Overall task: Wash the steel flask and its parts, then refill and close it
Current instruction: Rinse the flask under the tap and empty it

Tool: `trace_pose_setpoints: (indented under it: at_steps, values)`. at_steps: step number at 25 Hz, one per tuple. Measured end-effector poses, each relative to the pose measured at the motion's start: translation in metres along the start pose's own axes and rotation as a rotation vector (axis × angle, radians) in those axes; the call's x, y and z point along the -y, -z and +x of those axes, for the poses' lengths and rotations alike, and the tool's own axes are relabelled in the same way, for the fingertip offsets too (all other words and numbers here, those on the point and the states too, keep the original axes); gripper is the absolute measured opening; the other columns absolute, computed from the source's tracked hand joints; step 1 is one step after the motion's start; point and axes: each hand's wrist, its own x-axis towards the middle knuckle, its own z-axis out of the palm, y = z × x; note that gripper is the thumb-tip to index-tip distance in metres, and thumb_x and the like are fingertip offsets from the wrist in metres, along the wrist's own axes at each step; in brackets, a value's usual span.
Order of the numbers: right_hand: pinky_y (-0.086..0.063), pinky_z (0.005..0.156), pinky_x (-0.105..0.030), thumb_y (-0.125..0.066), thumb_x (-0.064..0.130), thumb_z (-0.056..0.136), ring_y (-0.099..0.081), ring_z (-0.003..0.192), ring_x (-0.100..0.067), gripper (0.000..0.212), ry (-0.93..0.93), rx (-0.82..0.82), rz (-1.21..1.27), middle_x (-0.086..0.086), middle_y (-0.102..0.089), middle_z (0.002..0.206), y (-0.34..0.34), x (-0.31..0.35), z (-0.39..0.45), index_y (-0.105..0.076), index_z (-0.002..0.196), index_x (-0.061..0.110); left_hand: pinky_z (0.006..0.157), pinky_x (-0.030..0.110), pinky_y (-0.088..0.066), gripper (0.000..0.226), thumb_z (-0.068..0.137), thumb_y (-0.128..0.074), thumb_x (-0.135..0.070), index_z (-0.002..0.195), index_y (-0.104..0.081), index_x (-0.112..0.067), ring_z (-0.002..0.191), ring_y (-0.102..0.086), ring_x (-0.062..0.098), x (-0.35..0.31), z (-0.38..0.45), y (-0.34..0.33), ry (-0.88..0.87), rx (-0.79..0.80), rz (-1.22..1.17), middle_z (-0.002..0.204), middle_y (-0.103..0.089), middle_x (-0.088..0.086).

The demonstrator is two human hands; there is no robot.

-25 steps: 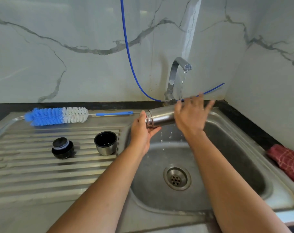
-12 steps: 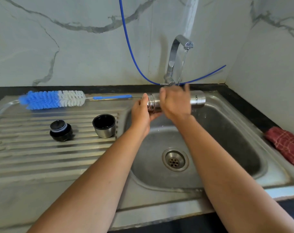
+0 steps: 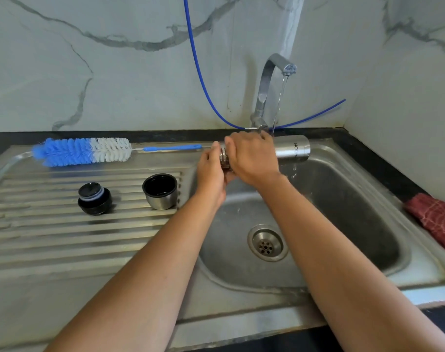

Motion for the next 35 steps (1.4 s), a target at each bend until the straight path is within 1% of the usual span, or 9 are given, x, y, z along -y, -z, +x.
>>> trace_pose_setpoints:
  at_steps: [3,6,11,17,19,23,27,32,35]
  values:
    - [-0.042,0.094,-0.044,-0.034,0.030,0.106,-0.064,0.076,-0.028,0.042,-0.034,0.032,0.072,-0.003,-0.069,0.079,0.015,-0.019,0.007,-0.069,0.087,0.018,0.074,0.044,-0.064,0.024,0.108,-0.049,-0.033,0.113,-0.057,-0.011,0.098,-0.072,0.030,-0.004,0.002,0.000,-0.019,0.011,0.009,0.109,-0.070,0.019]
    - [-0.045,0.093,-0.042,-0.037,0.040,0.104,-0.057,0.082,-0.020,0.040,-0.591,0.078,0.131,-0.002,-0.064,0.086,0.031,-0.061,0.001,-0.067,0.086,0.020,0.080,0.046,-0.063,0.012,0.106,-0.053,-0.030,0.106,-0.056,-0.018,0.108,-0.070,0.034,-0.003,-0.001,-0.001,-0.018,0.020,0.033,0.118,-0.068,0.019]
    - [-0.065,0.068,-0.043,-0.062,0.036,0.098,-0.068,0.098,-0.025,0.016,-1.176,0.078,1.115,-0.007,-0.064,0.111,0.045,-0.081,-0.001,-0.062,0.099,0.020,0.096,0.050,-0.058,0.018,0.102,-0.061,-0.024,0.115,-0.056,-0.013,0.099,-0.071,0.025,-0.007,0.005,0.001,-0.045,-0.003,-0.027,0.107,-0.071,0.013]
    - [-0.053,0.089,-0.040,-0.054,0.025,0.094,-0.059,0.100,-0.016,0.014,-0.872,-0.145,1.018,0.006,-0.062,0.100,0.043,-0.090,-0.012,-0.066,0.102,0.023,0.096,0.054,-0.057,0.030,0.106,-0.051,-0.040,0.108,-0.056,-0.011,0.105,-0.071,0.033,-0.003,0.002,0.003,0.165,-0.013,-0.025,0.110,-0.070,0.019]
    - [-0.047,0.094,-0.038,-0.044,0.030,0.099,-0.059,0.107,-0.020,0.025,-0.780,-0.068,0.676,0.004,-0.064,0.106,0.040,-0.092,-0.013,-0.066,0.108,0.020,0.091,0.051,-0.059,0.027,0.107,-0.049,-0.037,0.105,-0.057,-0.011,0.103,-0.071,0.032,0.000,0.002,0.000,0.125,-0.008,0.016,0.111,-0.070,0.019]
    - [-0.012,0.118,-0.069,-0.025,0.032,0.100,-0.056,0.130,-0.031,0.052,-0.499,0.090,-0.142,-0.013,-0.072,0.109,0.020,-0.053,-0.001,-0.072,0.092,0.011,0.083,0.045,-0.062,0.025,0.107,-0.050,-0.036,0.104,-0.060,-0.013,0.093,-0.072,0.026,0.003,0.002,-0.003,0.039,0.005,0.086,0.109,-0.071,0.019]
    - [-0.041,0.102,-0.049,-0.026,0.038,0.102,-0.067,0.085,-0.027,0.049,-0.007,0.119,0.021,-0.002,-0.071,0.086,0.011,-0.003,0.006,-0.069,0.088,0.020,0.071,0.036,-0.064,0.030,0.109,-0.046,-0.034,0.104,-0.063,-0.010,0.084,-0.072,0.021,0.000,0.003,0.000,0.003,-0.004,0.091,0.095,-0.073,0.015]
    - [-0.022,0.115,-0.067,-0.018,0.042,0.105,-0.062,0.119,-0.033,0.061,-0.465,0.247,-0.161,-0.014,-0.072,0.111,0.026,-0.078,-0.003,-0.071,0.099,0.014,0.079,0.041,-0.063,0.020,0.106,-0.054,-0.033,0.103,-0.058,-0.013,0.093,-0.073,0.024,-0.011,0.008,0.005,-0.012,-0.024,0.080,0.105,-0.072,0.015]
    - [-0.026,0.117,-0.062,-0.015,0.039,0.105,-0.062,0.120,-0.032,0.063,-0.272,0.206,-0.086,-0.015,-0.073,0.112,0.009,-0.036,-0.001,-0.072,0.105,0.013,0.082,0.044,-0.061,0.025,0.106,-0.052,-0.036,0.107,-0.059,-0.012,0.092,-0.071,0.025,-0.001,0.002,-0.002,-0.003,-0.002,0.119,0.108,-0.071,0.017]
